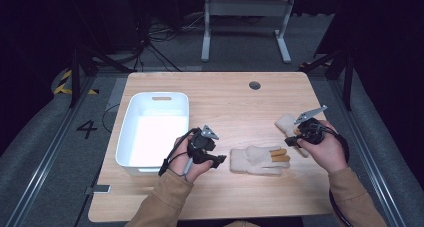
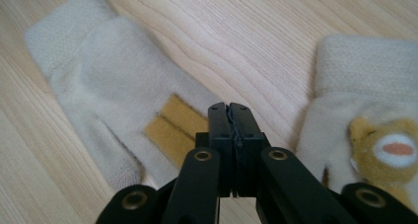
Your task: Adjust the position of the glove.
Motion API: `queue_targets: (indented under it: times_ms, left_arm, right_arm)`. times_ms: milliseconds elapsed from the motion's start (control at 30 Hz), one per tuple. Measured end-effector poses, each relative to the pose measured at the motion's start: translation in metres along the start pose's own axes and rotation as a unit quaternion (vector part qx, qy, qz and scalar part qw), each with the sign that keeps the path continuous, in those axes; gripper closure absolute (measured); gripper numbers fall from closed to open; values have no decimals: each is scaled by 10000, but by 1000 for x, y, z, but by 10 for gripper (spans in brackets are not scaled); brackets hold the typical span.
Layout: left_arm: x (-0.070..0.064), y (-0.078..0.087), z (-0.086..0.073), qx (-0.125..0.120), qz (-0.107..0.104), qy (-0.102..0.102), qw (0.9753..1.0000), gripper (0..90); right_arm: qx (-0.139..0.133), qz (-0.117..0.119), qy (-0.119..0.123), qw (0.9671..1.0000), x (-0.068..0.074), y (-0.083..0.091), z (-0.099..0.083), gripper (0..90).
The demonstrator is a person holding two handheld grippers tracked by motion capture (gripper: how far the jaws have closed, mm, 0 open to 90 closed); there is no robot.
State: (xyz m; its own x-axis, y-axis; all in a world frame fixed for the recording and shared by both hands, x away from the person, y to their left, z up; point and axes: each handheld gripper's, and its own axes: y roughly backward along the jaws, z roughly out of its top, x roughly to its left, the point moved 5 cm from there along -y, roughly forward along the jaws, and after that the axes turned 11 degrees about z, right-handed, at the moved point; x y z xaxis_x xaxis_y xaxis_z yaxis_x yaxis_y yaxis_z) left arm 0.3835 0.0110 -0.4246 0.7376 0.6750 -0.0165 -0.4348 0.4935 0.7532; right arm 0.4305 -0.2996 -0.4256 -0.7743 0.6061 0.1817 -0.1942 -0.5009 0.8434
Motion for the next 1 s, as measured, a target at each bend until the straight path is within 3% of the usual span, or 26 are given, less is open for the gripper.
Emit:
queue_targets:
  times_ms: [100, 133, 300, 467, 633, 767, 1000]
  left_arm:
    - [0, 1, 2, -74, 16, -56, 10000, 538]
    - [-1, 1, 2, -90, 4, -78, 9999, 634]
    - [-4, 0, 2, -22, -166, -137, 9998, 791]
    - [-8, 3, 3, -20, -273, -122, 9996, 876]
    - [-8, 3, 3, 2, -306, -144, 9994, 875]
    - [-9, 2, 3, 21, -297, -125, 9995, 818]
    - [-8, 1, 2, 32, -280, -96, 9996, 739]
  right_arm:
    - [6, 14, 4, 10000, 1, -1, 0, 895]
    - [3, 14, 11, 10000, 1, -3, 1, 895]
    - [-69, 20, 23, 10000, 1, -4, 1, 896]
    - [-198, 115, 74, 9997, 4, -8, 6, 897]
    - [-233, 179, 199, 9994, 11, -18, 14, 897]
    - [-238, 200, 291, 9991, 14, -27, 20, 897]
    - [-491, -40, 89, 9987, 0, -23, 20, 851]
